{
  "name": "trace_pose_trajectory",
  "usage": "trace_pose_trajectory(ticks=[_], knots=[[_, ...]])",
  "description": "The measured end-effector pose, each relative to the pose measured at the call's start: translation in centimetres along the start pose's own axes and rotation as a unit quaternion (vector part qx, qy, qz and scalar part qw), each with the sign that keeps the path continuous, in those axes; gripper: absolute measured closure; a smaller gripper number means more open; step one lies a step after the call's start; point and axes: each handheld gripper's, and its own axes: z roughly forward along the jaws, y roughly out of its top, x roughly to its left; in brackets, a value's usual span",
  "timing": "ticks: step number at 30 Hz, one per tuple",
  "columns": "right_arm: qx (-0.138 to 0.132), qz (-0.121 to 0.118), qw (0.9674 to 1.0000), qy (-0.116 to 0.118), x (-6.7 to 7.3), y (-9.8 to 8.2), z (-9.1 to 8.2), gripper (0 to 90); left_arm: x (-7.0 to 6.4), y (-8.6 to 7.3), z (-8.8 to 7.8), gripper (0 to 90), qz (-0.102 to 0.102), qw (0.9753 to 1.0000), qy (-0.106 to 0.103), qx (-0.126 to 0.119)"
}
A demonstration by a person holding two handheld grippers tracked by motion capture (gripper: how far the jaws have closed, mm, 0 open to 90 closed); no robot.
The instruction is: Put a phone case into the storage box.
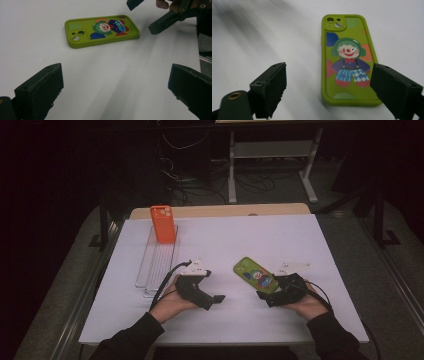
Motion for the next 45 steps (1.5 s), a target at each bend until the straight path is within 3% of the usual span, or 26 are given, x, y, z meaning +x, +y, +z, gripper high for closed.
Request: trace_pose_trajectory(ticks=[7,13,17,25,45], knots=[[-0.012,0.012,0.9997,0.018,0.1,-1.1,-0.5,1.5,0.1,0.0,-0.1,0.0,0.0,1.0,-0.002,0.0],[-0.026,0.004,0.9996,0.007,0.4,-1.3,-0.9,0.0,0.3,0.0,-0.2,0.0,0.007,1.0,-0.002,0.003],[-0.027,0.003,0.9996,0.004,0.4,-1.1,-1.0,0.0,0.1,0.0,-0.2,0.0,0.0,1.0,-0.004,-0.001],[0.002,0.013,0.9999,0.006,0.2,0.0,-1.0,0.0,0.1,0.0,-0.1,0.0,0.001,1.0,-0.004,0.001],[0.05,0.011,0.9986,-0.014,-2.7,3.8,0.8,0.0,0.1,-0.1,0.0,0.0,0.0,1.0,-0.004,0.003]])
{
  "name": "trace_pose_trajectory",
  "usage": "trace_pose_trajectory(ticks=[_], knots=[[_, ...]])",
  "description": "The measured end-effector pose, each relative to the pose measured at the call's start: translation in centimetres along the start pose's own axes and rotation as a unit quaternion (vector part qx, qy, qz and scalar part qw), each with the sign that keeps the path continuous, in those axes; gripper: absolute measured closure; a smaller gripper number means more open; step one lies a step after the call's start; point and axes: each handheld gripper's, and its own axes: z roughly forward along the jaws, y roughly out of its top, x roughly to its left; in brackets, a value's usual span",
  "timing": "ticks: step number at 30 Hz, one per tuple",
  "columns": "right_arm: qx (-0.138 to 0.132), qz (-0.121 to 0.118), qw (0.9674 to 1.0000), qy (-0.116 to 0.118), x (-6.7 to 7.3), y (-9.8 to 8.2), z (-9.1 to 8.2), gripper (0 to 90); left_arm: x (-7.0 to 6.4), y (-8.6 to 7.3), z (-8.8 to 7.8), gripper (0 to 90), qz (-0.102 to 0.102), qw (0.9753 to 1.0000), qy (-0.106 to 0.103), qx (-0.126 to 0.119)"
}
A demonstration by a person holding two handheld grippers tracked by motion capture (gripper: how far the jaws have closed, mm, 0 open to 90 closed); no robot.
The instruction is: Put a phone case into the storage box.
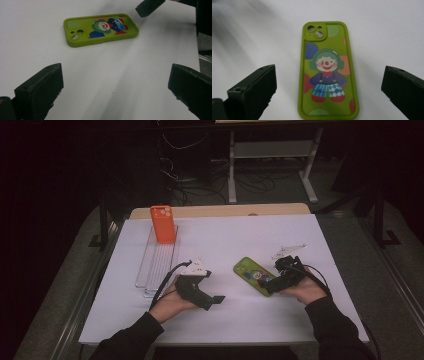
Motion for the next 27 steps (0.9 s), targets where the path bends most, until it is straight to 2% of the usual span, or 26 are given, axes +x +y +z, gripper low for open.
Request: trace_pose_trajectory(ticks=[6,10,16,23,27], knots=[[0.019,-0.006,0.9998,-0.003,-0.7,0.6,1.2,0.0,0.0,0.0,0.0,0.0,0.0,1.0,0.0,0.002],[0.047,-0.006,0.9989,-0.004,-0.8,0.9,2.4,0.0,0.0,0.0,0.0,0.0,0.001,1.0,0.0,0.002],[0.081,-0.017,0.9966,-0.002,-0.5,1.1,3.9,2.1,0.0,0.0,0.1,0.0,0.0,1.0,-0.001,0.002],[0.11,-0.034,0.9934,-0.009,0.0,0.9,5.0,4.6,0.0,0.0,0.1,0.0,0.003,1.0,0.0,0.003],[0.117,-0.036,0.9924,-0.01,0.1,0.9,5.3,7.1,-0.1,-0.1,0.1,0.0,0.003,1.0,0.0,0.003]])
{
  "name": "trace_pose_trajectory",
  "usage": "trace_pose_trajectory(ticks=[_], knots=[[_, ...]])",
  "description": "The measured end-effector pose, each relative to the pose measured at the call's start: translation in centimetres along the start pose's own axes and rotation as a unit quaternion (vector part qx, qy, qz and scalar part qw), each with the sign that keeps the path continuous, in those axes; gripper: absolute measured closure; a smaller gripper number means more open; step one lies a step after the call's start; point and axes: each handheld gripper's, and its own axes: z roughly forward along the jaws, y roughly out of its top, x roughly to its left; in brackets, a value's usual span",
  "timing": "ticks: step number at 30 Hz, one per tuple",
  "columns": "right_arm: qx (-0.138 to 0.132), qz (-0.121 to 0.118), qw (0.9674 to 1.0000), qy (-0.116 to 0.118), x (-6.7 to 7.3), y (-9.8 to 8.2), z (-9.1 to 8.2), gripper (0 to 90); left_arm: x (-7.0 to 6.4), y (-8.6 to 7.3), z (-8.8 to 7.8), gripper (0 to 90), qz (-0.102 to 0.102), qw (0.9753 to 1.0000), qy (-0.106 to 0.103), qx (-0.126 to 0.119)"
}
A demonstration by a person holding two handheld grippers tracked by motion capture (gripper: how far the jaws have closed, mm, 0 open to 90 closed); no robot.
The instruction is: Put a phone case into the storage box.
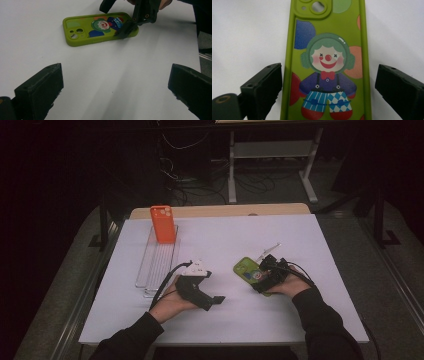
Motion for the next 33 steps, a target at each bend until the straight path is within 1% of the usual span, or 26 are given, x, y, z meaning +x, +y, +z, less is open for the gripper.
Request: trace_pose_trajectory(ticks=[3,8,12,13,17,19,20,25,33], knots=[[0.002,-0.001,1.0,-0.001,0.03,0.0,0.08,8.9,0.02,-0.01,0.01,0.0,0.001,1.0,0.0,0.001],[0.006,0.001,1.0,0.005,0.05,-0.05,0.17,13.4,0.04,-0.01,0.02,0.0,0.002,1.0,0.0,0.002],[0.006,0.0,1.0,0.006,0.05,-0.07,0.17,14.1,0.04,-0.01,0.03,0.0,0.005,1.0,-0.001,0.006],[0.007,0.001,1.0,0.006,0.04,-0.08,0.17,14.1,0.0,-0.02,0.04,0.0,0.003,1.0,-0.002,0.005],[0.008,0.004,0.9999,0.004,0.15,-0.06,0.24,14.0,0.07,-0.02,0.03,0.0,0.005,1.0,-0.001,0.005],[0.01,0.005,0.9999,0.002,0.19,-0.04,0.23,14.0,0.01,-0.02,0.04,0.0,0.002,1.0,-0.001,0.005],[0.011,0.007,0.9999,0.003,0.19,-0.06,0.24,14.2,0.03,-0.02,0.05,0.0,0.004,1.0,-0.002,0.005],[0.015,0.012,0.9998,0.001,0.24,0.05,0.21,15.1,-0.03,-0.03,0.07,0.0,0.002,1.0,-0.001,0.005],[0.018,0.011,0.9998,0.002,0.22,0.11,0.18,15.7,-0.02,-0.02,0.06,0.0,0.003,1.0,-0.002,0.005]])
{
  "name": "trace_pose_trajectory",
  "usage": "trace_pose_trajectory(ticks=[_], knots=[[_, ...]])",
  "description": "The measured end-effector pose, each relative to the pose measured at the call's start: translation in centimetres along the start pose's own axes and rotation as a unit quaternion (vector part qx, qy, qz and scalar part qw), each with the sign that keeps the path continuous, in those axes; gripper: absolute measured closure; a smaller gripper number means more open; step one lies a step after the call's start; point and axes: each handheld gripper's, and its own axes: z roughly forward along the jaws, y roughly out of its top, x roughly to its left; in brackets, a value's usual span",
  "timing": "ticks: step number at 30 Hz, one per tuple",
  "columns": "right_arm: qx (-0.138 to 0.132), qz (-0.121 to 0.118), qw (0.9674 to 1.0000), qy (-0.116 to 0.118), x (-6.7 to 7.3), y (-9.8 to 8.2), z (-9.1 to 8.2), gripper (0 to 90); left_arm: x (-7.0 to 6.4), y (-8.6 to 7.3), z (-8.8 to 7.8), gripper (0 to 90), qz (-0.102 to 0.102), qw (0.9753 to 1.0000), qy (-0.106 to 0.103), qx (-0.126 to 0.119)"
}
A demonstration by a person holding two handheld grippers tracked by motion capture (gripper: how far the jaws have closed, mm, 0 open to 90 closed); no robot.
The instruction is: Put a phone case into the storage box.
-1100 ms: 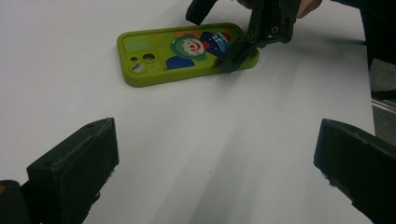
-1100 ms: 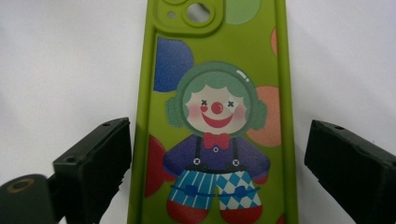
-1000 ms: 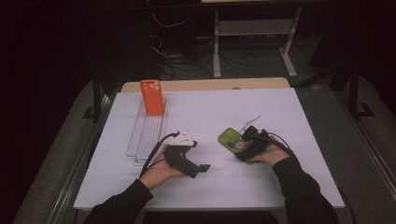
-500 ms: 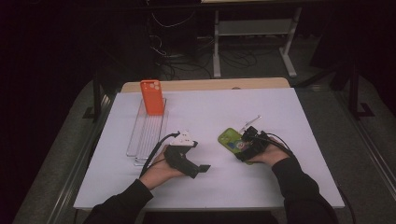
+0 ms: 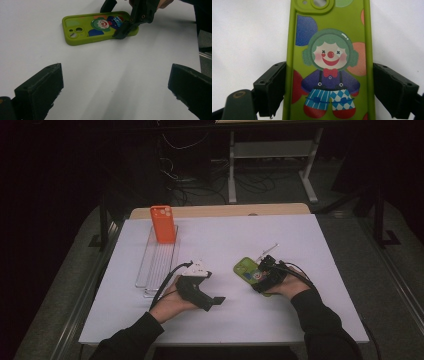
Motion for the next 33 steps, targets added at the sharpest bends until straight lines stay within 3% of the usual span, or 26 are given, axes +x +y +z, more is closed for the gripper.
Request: trace_pose_trajectory(ticks=[8,18,20,24,25,26,33], knots=[[-0.002,-0.002,0.9998,0.02,-0.5,0.0,-0.6,15.6,0.1,0.2,-0.1,0.0,0.008,0.9999,-0.005,0.004],[-0.005,-0.06,0.9967,0.055,-0.9,0.9,-2.4,15.5,0.4,2.2,-1.2,0.0,0.033,0.9991,-0.019,0.021],[-0.005,-0.076,0.9952,0.062,-0.9,1.0,-2.8,15.5,0.5,2.7,-1.7,1.4,0.049,0.998,-0.029,0.028],[-0.005,-0.106,0.9915,0.075,-0.9,1.3,-3.3,15.5,0.7,3.5,-2.3,3.6,0.057,0.9967,-0.046,0.034],[-0.005,-0.113,0.9903,0.081,-0.9,1.4,-3.5,15.5,0.9,3.7,-2.5,3.3,0.07,0.9953,-0.047,0.047],[-0.003,-0.121,0.9892,0.083,-0.9,1.5,-3.7,15.5,0.9,3.9,-2.5,2.5,0.067,0.9956,-0.048,0.044],[0.003,-0.172,0.9797,0.103,-0.3,2.6,-4.6,15.5,1.9,4.8,-3.2,0.0,0.108,0.9904,-0.057,0.065]])
